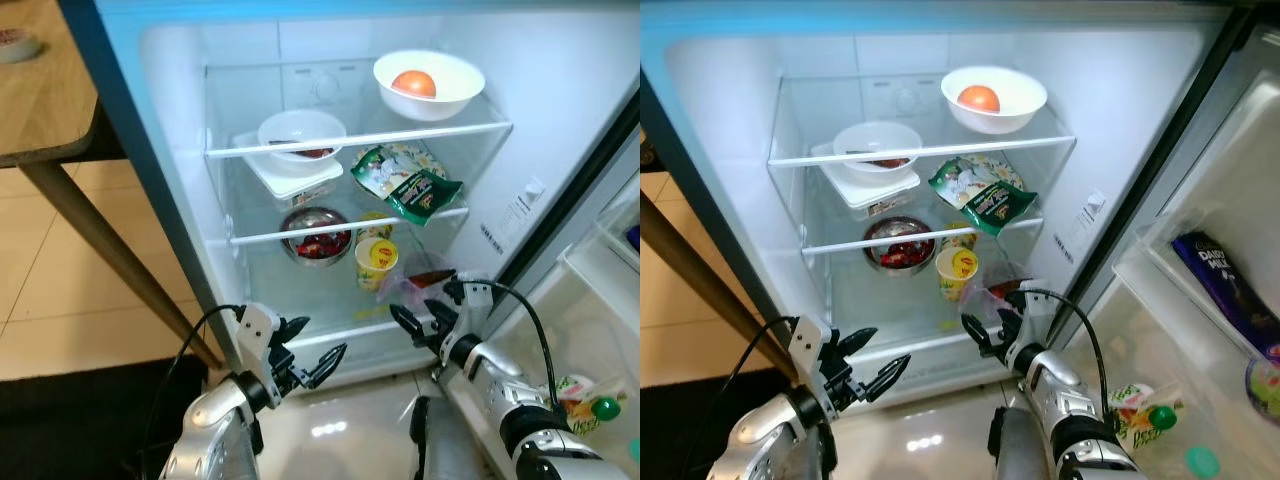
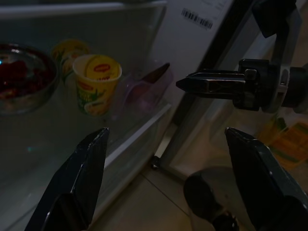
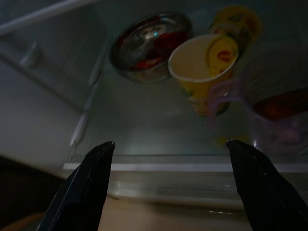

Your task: Restocking fridge

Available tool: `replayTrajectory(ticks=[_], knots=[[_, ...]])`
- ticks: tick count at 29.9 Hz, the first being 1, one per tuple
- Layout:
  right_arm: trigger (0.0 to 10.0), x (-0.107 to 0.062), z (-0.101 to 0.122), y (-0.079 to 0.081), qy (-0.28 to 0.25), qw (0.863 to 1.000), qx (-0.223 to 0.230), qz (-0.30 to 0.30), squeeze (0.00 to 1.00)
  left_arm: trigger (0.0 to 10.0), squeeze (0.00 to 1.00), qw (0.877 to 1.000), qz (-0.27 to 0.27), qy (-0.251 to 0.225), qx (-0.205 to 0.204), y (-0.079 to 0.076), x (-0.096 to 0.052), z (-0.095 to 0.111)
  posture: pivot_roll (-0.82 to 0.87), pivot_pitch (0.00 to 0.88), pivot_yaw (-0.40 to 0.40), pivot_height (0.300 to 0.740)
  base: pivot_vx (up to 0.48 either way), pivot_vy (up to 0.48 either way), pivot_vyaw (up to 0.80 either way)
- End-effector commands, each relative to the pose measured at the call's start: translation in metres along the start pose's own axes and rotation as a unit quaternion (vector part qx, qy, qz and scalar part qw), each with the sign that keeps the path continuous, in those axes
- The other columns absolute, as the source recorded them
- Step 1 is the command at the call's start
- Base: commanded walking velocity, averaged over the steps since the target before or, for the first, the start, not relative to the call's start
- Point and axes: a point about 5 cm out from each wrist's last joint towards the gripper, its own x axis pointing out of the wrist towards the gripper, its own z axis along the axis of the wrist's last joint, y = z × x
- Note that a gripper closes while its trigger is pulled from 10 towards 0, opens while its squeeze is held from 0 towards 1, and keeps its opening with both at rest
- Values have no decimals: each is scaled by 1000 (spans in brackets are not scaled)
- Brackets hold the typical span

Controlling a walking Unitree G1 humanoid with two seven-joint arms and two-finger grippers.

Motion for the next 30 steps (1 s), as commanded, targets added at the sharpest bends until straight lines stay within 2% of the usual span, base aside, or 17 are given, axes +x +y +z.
replayTrajectory(ticks=[1, 8, 15, 20, 24, 30], knots=[[10000, -5, -8, -3, 13, 1000, 0, -6, 0, 10000, 0, 1000, -1, 13, -2, 0, -5, -3, 102, 54, -73, 595, 0, 0, 0], [10000, -3, -11, -3, 31, 999, -19, -23, 0, 10000, 0, 1000, -20, 14, -11, -6, -5, -2, 105, 48, -78, 605, 0, 0, 0], [10000, -4, -12, -1, 16, 1000, 6, -3, 0, 10000, 0, 997, -72, 15, -23, -23, 0, 3, 103, 52, -76, 605, 0, 0, 0], [10000, -7, -15, -4, 25, 1000, 5, -14, 0, 10000, 0, 994, -101, 29, -16, -32, 1, 3, 100, 55, -77, 625, 0, 0, 0], [10000, -8, -20, -6, 45, 998, -6, -33, 0, 10000, 0, 992, -122, 38, -5, -39, 3, 5, 100, 55, -77, 625, 0, 0, 0], [10000, -8, -21, -5, 46, 998, -9, -36, 0, 10000, 0, 987, -150, 55, 14, -46, 6, 8, 97, 57, -73, 625, 0, 0, 0]])
